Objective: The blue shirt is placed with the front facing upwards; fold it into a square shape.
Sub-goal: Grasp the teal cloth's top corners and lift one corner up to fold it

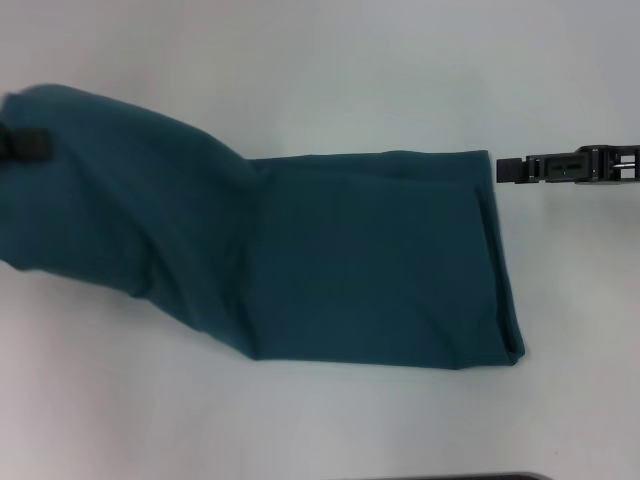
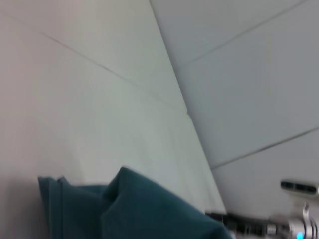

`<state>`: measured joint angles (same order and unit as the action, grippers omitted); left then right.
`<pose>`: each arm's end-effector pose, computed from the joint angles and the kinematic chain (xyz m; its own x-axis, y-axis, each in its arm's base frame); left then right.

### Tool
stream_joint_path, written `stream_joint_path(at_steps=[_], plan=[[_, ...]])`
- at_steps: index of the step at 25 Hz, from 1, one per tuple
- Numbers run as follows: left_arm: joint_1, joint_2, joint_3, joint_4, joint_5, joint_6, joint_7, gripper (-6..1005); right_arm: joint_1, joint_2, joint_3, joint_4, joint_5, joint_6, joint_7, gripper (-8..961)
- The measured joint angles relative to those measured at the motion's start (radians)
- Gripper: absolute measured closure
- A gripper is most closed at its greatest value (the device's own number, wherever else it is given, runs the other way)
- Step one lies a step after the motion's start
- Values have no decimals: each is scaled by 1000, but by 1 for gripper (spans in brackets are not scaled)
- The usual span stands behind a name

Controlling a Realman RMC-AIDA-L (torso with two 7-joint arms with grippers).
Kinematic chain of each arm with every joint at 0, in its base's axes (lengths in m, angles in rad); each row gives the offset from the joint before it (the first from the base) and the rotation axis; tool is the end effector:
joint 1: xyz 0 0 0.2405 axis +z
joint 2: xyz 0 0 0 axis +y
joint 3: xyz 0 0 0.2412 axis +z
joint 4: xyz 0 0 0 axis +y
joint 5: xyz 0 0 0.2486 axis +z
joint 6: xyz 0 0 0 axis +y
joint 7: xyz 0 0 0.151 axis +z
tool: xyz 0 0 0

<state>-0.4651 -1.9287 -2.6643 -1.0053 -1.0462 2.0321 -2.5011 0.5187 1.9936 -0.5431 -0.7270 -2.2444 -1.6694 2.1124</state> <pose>-0.2761 0.3149 0.1488 0.1902 0.9138 0.3589 0.9183 -0.2949 0.2643 0.3114 0.3443 0.0556 0.3418 -0.8575 -0.3845 -0.9110 -0.4027 0.0884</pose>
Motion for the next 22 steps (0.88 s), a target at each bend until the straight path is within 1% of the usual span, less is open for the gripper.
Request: stream_joint_path(at_steps=[2,4,5,7,10,12,14,18,20,22], plan=[[-7,-9,56,7,-2,2,-5,910,1,0,-2,0,0,0,0,301],[-24,-27,106,12,-8,1,-12,910,3,0,-2,0,0,1,0,302],[-33,-34,112,12,-10,1,-15,910,3,0,-3,0,0,1,0,302],[-67,-60,118,15,-14,0,-23,910,5,0,-3,0,0,1,0,302],[-113,-84,124,30,-19,-2,-28,910,10,1,-7,0,0,6,0,302],[-146,-103,142,55,-20,-8,-28,911,12,2,-10,0,0,9,1,302],[-172,-125,180,88,-13,-36,-21,911,13,3,-12,0,0,11,2,302],[-188,-145,245,115,-5,-105,-13,911,16,4,-17,1,0,13,2,303],[-190,-153,253,116,-6,-117,-7,911,16,3,-19,1,-1,13,3,303],[-191,-158,257,116,-8,-121,-3,911,19,-4,-22,1,-1,14,18,303]])
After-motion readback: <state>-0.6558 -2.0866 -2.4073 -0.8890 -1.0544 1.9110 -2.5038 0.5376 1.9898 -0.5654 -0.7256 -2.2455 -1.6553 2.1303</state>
